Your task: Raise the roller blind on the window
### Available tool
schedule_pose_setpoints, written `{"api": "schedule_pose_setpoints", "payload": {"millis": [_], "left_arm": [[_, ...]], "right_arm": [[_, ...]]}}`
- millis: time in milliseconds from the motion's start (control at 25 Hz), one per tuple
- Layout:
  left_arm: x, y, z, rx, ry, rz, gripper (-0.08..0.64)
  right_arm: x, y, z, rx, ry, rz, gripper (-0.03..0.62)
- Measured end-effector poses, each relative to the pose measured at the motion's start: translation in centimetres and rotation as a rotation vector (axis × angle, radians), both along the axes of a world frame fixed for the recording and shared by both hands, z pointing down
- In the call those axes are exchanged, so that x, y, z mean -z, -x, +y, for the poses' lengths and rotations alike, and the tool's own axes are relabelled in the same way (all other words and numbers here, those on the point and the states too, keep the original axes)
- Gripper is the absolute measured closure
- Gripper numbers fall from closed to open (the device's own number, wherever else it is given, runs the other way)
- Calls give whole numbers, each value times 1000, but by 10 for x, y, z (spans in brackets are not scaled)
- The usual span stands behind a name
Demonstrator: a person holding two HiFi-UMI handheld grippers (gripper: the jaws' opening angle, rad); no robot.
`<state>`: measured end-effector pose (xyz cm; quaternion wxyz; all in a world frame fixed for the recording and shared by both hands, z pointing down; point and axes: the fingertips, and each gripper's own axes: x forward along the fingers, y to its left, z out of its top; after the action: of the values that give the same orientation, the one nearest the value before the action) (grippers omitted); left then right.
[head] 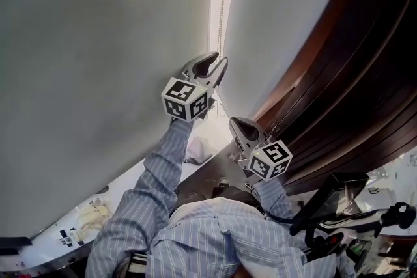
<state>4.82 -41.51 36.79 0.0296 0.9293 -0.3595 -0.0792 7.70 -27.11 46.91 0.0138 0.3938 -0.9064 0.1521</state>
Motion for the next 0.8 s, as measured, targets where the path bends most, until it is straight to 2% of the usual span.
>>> {"api": "schedule_pose_setpoints", "payload": {"millis": [120,240,360,560,800], "left_arm": [[15,2,-6,5,-33,43,476],[32,7,-2,-1,-65,119,476],[41,10,0,-1,-70,164,477],[42,3,-8,-5,-48,129,541],[33,-2,-2,-43,33,134,548]], "right_arm": [[-3,-5,-4,13,5,-4,586],[-5,-7,-7,26,11,-6,586],[-5,-7,-8,39,13,-6,586],[-6,-4,-6,53,20,-12,586],[-3,0,2,58,4,-19,586]]}}
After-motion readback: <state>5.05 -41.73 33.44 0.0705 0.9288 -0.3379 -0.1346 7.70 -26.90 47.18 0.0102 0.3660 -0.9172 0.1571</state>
